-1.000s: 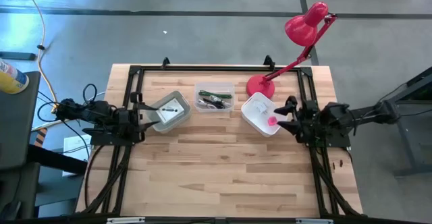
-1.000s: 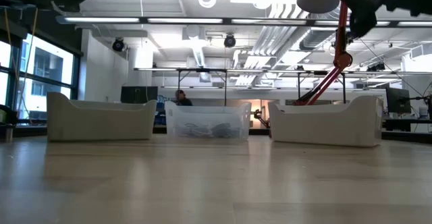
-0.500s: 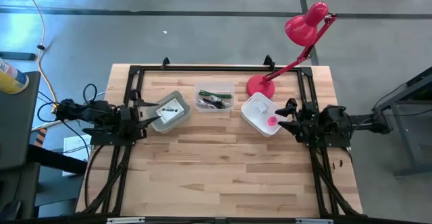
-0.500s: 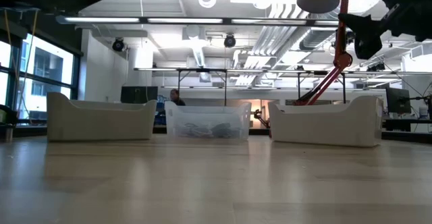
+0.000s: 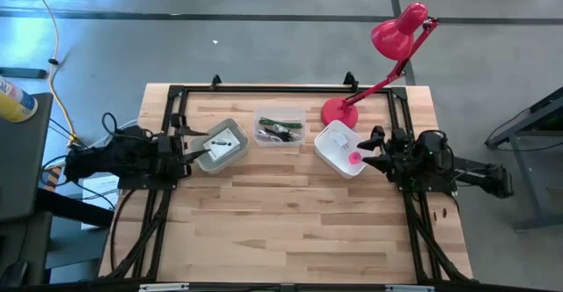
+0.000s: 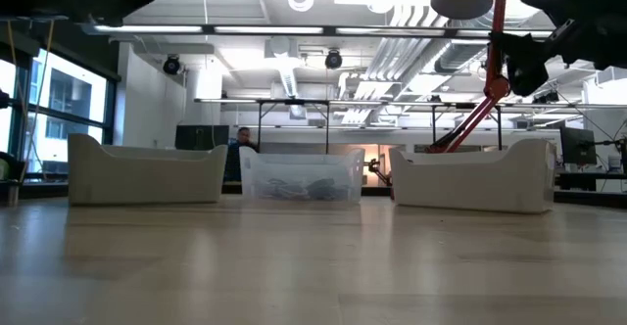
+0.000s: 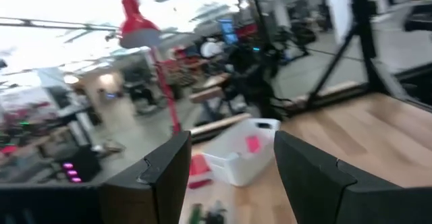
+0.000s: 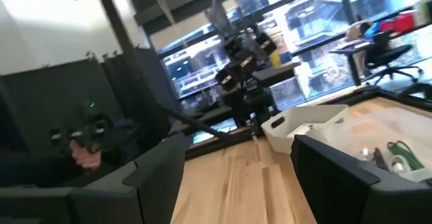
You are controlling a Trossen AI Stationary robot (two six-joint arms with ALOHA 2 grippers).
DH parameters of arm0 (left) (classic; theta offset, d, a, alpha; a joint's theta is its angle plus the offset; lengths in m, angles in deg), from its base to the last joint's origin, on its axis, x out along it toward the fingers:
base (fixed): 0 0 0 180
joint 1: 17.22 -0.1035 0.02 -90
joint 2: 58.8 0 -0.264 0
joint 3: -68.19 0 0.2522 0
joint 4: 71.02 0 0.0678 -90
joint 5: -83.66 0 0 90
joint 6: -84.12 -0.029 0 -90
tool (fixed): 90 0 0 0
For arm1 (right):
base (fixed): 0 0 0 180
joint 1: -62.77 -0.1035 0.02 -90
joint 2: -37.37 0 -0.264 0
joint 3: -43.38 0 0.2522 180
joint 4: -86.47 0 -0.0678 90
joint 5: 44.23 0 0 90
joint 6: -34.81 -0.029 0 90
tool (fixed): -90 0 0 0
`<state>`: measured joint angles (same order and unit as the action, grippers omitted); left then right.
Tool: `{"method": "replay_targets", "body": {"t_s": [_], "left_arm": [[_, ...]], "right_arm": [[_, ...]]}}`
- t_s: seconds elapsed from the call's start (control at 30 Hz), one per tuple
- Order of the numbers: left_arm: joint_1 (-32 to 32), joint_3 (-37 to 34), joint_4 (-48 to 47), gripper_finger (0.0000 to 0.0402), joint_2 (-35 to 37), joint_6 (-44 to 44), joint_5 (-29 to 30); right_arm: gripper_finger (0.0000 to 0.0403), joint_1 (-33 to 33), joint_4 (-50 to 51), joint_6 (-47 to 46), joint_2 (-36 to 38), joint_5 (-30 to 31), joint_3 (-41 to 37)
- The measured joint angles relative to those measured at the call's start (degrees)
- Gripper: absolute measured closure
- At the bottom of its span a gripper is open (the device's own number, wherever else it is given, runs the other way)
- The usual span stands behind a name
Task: Pick and place items into bin
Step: Return to Home Position
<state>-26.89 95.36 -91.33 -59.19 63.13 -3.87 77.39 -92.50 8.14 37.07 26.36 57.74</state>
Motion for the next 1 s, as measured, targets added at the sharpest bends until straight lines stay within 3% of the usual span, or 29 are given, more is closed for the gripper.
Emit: {"method": "replay_targets", "body": {"t_s": [0.17, 0.33, 0.7, 1.0], "left_arm": [[1.14, -0.02, -1.35, 0.0202, -0.02, 0.22, -2.23], [4.83, -0.71, -1.75, 0.0202, 0.0, 0.47, 4.09], [13.05, -10.89, 7.08, 0.0202, 0.0, 4.8, 12.17], [13.9, -11.5, 5.71, 0.0202, -0.04, 4.45, 13.3]], "right_arm": [[0.0144, -1.03, 1.52, 2.6, 0.02, 1.02, -0.04], [0.0144, -5.41, 1.96, 5.14, 0.02, 9.5, -0.04], [0.0144, -16.19, 5.4, 6.35, 0.02, 23.38, -0.09], [0.0144, -20.65, 8.21, 6.02, 0.04, 30.52, -0.09]]}}
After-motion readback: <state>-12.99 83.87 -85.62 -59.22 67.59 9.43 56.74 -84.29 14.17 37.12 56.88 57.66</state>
